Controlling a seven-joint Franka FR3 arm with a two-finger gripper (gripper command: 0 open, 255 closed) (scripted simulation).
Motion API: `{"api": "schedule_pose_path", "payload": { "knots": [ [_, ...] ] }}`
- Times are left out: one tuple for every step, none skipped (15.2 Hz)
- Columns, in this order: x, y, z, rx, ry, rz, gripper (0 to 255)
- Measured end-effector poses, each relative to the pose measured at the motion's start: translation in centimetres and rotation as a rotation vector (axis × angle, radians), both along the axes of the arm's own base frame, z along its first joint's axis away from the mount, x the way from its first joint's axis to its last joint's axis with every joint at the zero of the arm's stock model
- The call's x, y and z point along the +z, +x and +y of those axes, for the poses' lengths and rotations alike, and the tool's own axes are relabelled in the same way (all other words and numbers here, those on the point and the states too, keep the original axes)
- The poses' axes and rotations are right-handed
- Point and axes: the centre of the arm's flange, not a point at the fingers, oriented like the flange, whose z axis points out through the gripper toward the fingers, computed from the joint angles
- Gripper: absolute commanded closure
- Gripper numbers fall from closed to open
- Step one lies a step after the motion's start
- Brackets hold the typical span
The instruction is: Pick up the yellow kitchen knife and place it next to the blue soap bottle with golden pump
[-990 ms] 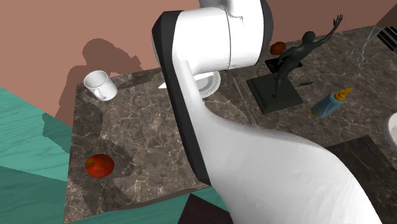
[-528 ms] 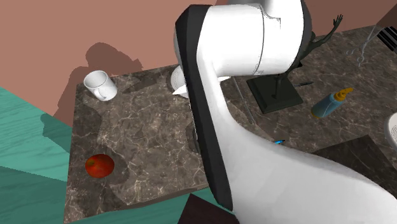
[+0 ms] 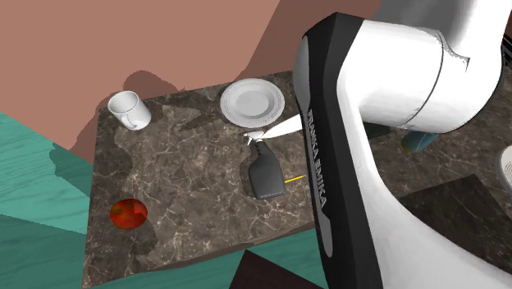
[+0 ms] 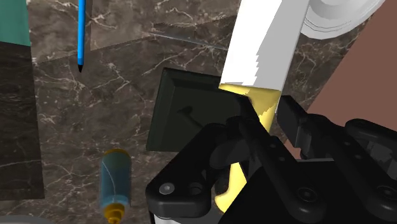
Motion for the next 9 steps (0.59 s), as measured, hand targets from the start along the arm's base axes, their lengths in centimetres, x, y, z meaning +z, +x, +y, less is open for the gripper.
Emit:
{"api": "schedule_pose_path", "payload": {
  "knots": [
    [0.1,-0.1,-1.2,0.0,0.0,0.0,255],
    [0.2,-0.4,-2.6,0.0,0.0,0.0,255],
    [0.0,-0.3,-4.1,0.0,0.0,0.0,255],
    [-0.2,-0.4,-5.2,0.0,0.0,0.0,255],
    [-0.2,-0.6,-6.6,0.0,0.001,0.0,255],
    [-0.3,-0.6,-8.1,0.0,0.001,0.0,255],
    [-0.3,-0.5,-9.3,0.0,0.0,0.0,255],
    [-0.4,-0.7,-10.5,0.0,0.0,0.0,255],
    [-0.2,-0.7,-11.7,0.0,0.0,0.0,255]
  ]
}}
